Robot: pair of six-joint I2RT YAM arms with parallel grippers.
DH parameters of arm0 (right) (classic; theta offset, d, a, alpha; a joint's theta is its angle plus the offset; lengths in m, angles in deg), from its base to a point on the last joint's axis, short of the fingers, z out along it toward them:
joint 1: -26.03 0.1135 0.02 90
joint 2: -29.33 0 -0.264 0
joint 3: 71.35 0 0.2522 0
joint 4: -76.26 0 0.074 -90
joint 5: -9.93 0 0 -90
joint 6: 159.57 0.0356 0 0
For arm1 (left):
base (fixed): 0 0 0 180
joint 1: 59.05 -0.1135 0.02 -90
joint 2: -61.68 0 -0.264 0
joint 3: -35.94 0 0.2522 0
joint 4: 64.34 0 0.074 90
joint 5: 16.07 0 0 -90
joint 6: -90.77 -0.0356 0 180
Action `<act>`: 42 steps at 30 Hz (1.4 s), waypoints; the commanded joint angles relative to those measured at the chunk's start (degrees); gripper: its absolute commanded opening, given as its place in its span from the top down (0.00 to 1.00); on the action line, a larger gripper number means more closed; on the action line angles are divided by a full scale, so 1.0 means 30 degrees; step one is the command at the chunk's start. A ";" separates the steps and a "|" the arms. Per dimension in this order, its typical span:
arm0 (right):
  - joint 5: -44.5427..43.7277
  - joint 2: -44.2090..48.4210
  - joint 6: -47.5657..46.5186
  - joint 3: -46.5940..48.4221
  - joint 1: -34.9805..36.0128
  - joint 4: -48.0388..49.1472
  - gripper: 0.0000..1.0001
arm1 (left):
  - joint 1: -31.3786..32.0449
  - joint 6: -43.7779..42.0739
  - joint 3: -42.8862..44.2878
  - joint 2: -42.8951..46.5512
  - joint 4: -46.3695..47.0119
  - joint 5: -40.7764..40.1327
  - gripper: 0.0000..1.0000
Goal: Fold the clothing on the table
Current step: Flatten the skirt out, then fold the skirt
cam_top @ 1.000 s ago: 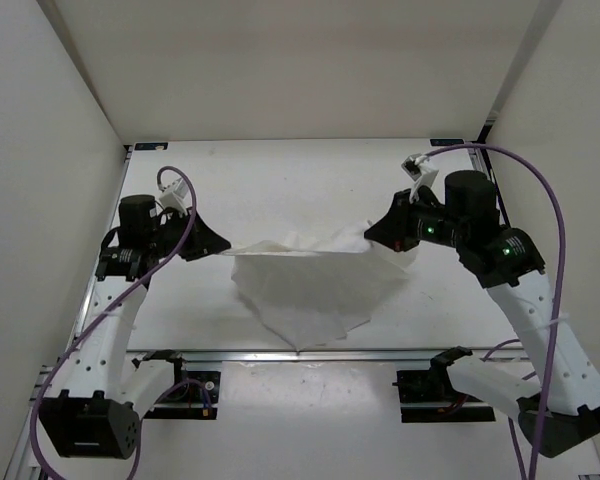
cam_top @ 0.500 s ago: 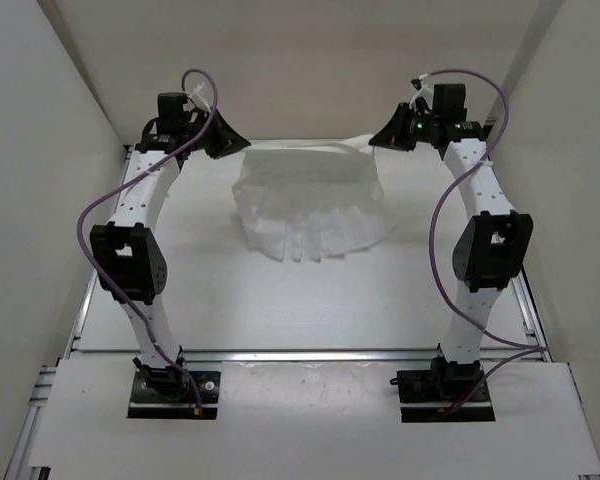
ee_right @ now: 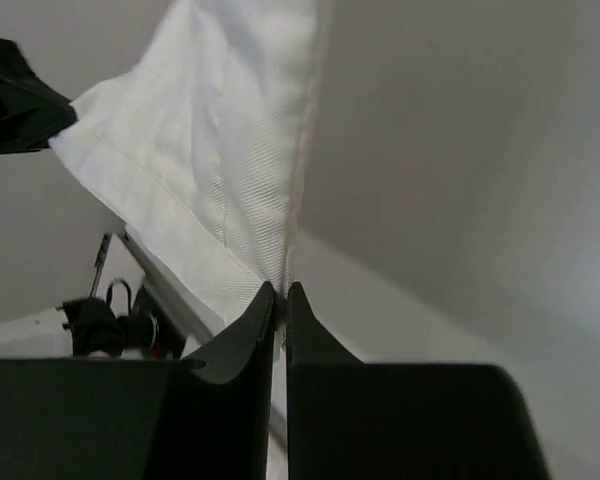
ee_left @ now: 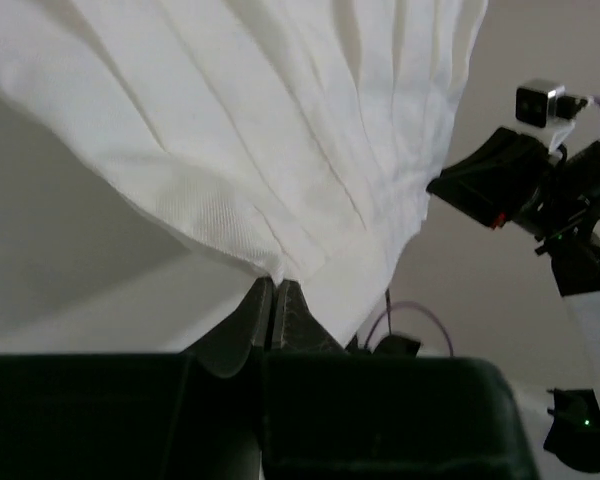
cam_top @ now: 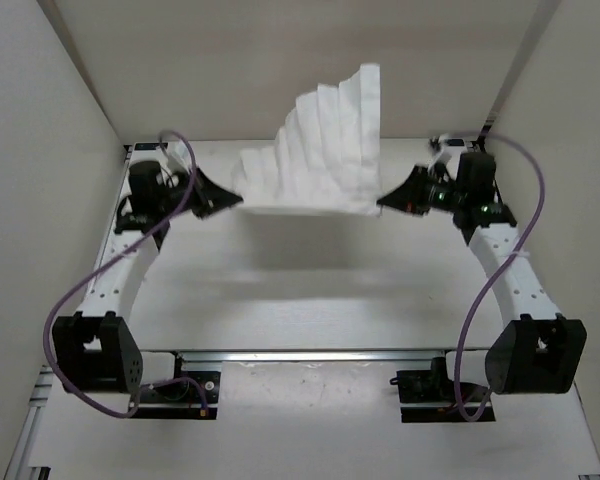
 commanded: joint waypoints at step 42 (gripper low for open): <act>-0.0367 -0.7268 0.0021 0.1885 0.1291 -0.7948 1.00 | -0.0373 -0.0595 -0.7327 0.3181 -0.6497 -0.8675 1.00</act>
